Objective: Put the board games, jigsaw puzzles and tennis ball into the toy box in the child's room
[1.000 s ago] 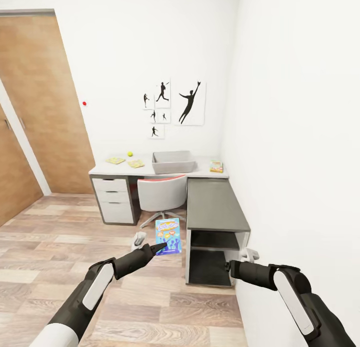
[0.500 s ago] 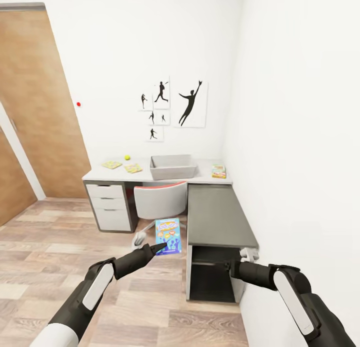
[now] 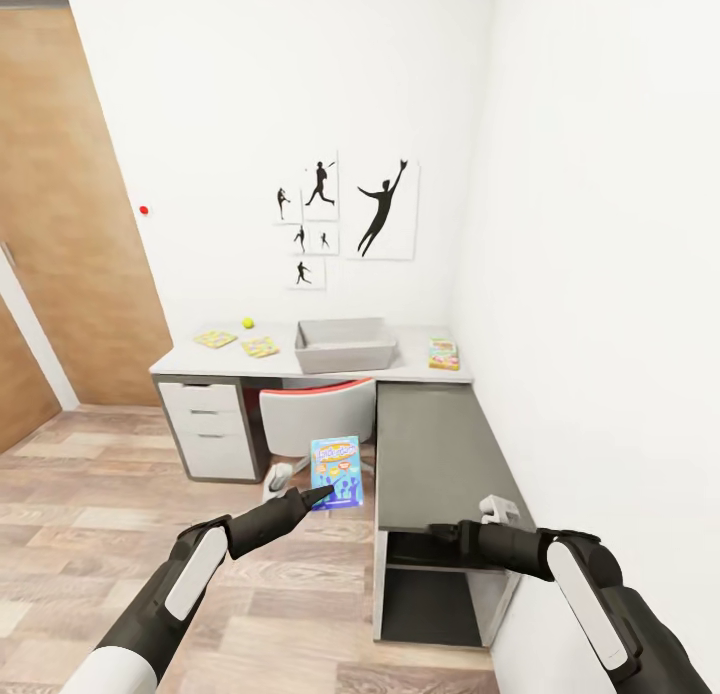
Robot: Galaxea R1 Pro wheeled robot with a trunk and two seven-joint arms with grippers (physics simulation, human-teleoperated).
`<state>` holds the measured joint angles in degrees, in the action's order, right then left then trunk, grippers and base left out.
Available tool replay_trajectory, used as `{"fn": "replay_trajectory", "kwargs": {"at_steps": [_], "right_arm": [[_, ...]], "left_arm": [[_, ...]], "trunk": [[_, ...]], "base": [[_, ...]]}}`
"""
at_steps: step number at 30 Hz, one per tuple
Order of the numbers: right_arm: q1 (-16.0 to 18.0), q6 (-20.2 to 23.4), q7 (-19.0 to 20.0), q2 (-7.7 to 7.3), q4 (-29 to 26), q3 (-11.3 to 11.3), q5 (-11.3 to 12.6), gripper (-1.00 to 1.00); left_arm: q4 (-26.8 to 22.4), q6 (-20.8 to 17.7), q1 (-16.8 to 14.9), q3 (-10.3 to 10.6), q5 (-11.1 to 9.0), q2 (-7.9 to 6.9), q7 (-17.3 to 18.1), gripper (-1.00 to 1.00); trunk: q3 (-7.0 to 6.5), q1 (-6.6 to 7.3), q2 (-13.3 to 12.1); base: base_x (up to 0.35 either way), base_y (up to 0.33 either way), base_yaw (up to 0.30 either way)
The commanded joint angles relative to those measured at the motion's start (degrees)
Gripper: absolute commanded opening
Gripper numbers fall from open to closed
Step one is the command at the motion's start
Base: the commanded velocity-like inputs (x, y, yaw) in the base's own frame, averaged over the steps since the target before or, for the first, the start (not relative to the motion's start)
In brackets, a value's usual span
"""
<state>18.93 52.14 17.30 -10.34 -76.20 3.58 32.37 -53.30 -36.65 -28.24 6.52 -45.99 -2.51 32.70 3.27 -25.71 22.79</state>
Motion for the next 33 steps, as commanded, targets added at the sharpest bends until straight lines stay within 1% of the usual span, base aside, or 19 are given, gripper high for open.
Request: {"fn": "replay_trajectory", "kwargs": {"at_steps": [1, 21, 25, 33], "right_arm": [[0.06, 0.15, 0.37, -0.03, -0.04, 0.02, -0.37, 1.00], [0.06, 0.15, 0.38, -0.03, -0.10, 0.02, -0.37, 1.00], [0.06, 0.15, 0.38, -0.03, -0.14, 0.02, -0.37, 1.00], [0.06, 0.15, 0.37, -0.03, -0.25, 0.02, -0.37, 1.00]], "left_arm": [[-0.04, -0.44, -0.06, 0.07, -0.68, -0.04, -0.12, -1.00], [-0.05, -0.44, -0.06, 0.07, -0.68, -0.04, -0.09, -1.00], [-0.05, -0.44, -0.06, 0.10, -0.68, -0.04, -0.11, -1.00], [-0.05, -0.44, -0.05, 0.15, -0.68, -0.04, -0.14, -1.00]], "trunk": [[0.13, -0.07, 0.13], [0.13, -0.07, 0.13], [0.13, -0.07, 0.13], [0.13, -0.07, 0.13]], "base": [[0.334, 0.000, 0.000], [0.331, 0.000, 0.000], [0.159, 0.000, 0.086], [0.037, 0.000, 0.243]]}}
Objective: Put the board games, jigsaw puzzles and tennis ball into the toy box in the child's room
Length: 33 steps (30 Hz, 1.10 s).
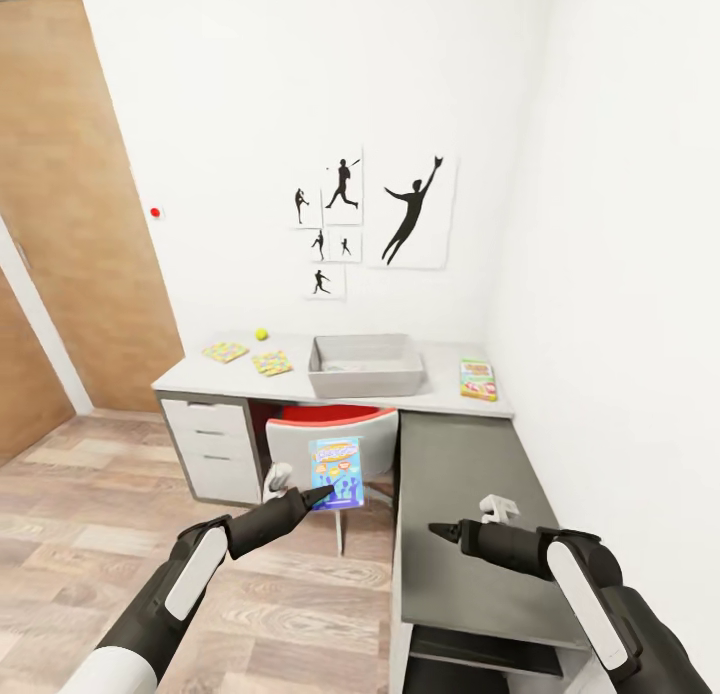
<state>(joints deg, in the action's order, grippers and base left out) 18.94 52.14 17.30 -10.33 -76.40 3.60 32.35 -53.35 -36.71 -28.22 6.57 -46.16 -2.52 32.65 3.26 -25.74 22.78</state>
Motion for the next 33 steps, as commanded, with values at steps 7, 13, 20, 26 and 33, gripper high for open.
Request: {"fn": "replay_trajectory", "kwargs": {"at_steps": [7, 13, 20, 26, 33], "right_arm": [[0.04, 0.16, 0.37, -0.04, -0.06, 0.04, -0.36, 1.00], [0.04, 0.16, 0.37, -0.04, -0.06, 0.06, -0.36, 1.00], [0.04, 0.16, 0.37, -0.04, -0.06, 0.08, -0.36, 1.00], [0.04, 0.16, 0.37, -0.04, -0.06, 0.09, -0.36, 1.00], [0.04, 0.16, 0.37, -0.04, -0.06, 0.09, -0.36, 1.00]], "left_arm": [[0.01, -0.38, -0.08, 0.06, -0.49, -0.03, -0.13, -1.00], [0.01, -0.38, -0.08, 0.06, -0.46, -0.03, -0.13, -1.00], [0.01, -0.38, -0.08, 0.08, -0.47, -0.03, -0.13, -1.00], [0.01, -0.38, -0.08, 0.09, -0.47, -0.03, -0.13, -1.00], [0.01, -0.38, -0.08, 0.09, -0.49, -0.03, -0.13, -1.00]], "trunk": [[0.13, -0.04, 0.13], [0.13, -0.04, 0.13], [0.10, -0.04, 0.13], [-0.11, -0.04, 0.13], [-0.53, -0.04, 0.13]], "base": [[0.007, 0.000, 0.284], [0.001, 0.000, 0.291], [0.000, 0.000, 0.290], [0.000, 0.000, 0.258], [0.000, 0.000, 0.206]]}}
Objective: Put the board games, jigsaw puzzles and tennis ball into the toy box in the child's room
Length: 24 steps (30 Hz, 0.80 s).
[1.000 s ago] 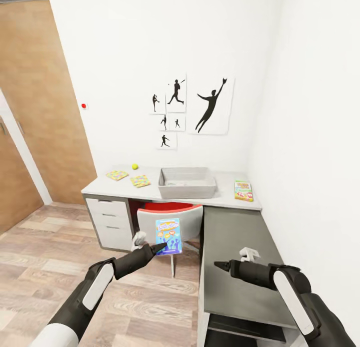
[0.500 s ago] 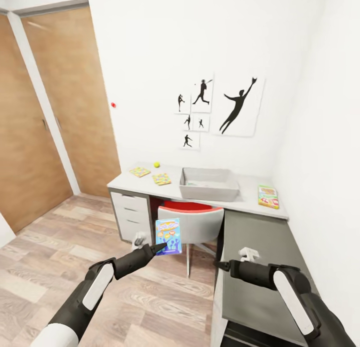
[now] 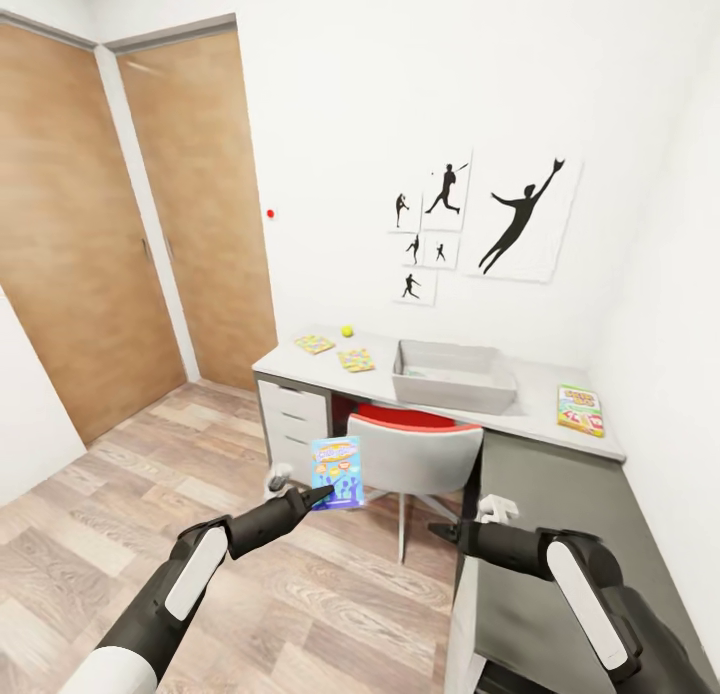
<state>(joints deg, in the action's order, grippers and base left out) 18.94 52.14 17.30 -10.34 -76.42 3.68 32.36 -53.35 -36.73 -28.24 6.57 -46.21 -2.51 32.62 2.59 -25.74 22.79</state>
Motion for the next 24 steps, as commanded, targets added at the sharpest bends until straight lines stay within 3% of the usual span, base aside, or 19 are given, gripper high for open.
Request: {"fn": "replay_trajectory", "kwargs": {"at_steps": [1, 24], "right_arm": [[0.05, 0.15, 0.37, -0.04, -0.04, 0.01, -0.37, 1.00], [0.05, 0.15, 0.37, -0.04, -0.29, 0.01, -0.37, 1.00]], "left_arm": [[0.00, -0.36, -0.07, 0.09, -0.42, -0.04, -0.10, -1.00], [0.00, -0.36, -0.07, 0.09, -0.42, -0.04, -0.10, -1.00]], "trunk": [[0.06, -0.04, 0.13], [-1.68, -0.04, 0.13]], "base": [[0.000, 0.000, 0.179], [0.000, 0.000, 0.165]]}}
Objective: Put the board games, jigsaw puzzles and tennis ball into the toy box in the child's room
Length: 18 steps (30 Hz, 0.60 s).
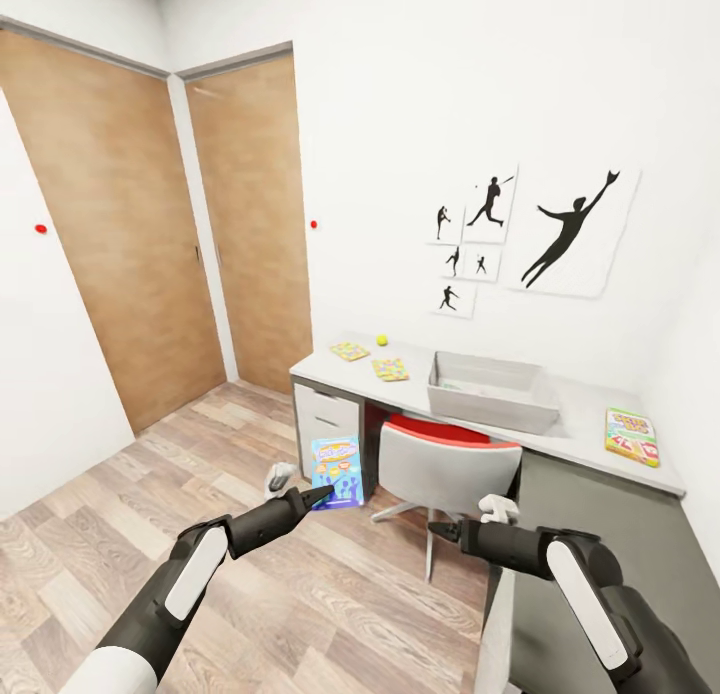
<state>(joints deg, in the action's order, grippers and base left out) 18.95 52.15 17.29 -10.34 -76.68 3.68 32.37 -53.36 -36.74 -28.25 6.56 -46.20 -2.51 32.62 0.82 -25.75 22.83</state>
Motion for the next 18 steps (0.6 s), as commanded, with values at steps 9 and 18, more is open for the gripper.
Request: {"fn": "replay_trajectory", "kwargs": {"at_steps": [9, 18], "right_arm": [[0.03, 0.15, 0.37, -0.03, -0.57, 0.01, -0.37, 1.00], [0.03, 0.15, 0.37, -0.03, -0.58, 0.00, -0.37, 1.00]], "left_arm": [[0.01, -0.35, -0.04, 0.09, -0.43, -0.04, -0.10, -1.00], [0.01, -0.35, -0.05, 0.08, -0.43, -0.04, -0.10, -1.00]], "trunk": [[-0.61, -0.03, 0.09], [-1.30, -0.03, 0.09]], "base": [[0.000, 0.000, 0.179], [0.000, 0.000, 0.194]]}}
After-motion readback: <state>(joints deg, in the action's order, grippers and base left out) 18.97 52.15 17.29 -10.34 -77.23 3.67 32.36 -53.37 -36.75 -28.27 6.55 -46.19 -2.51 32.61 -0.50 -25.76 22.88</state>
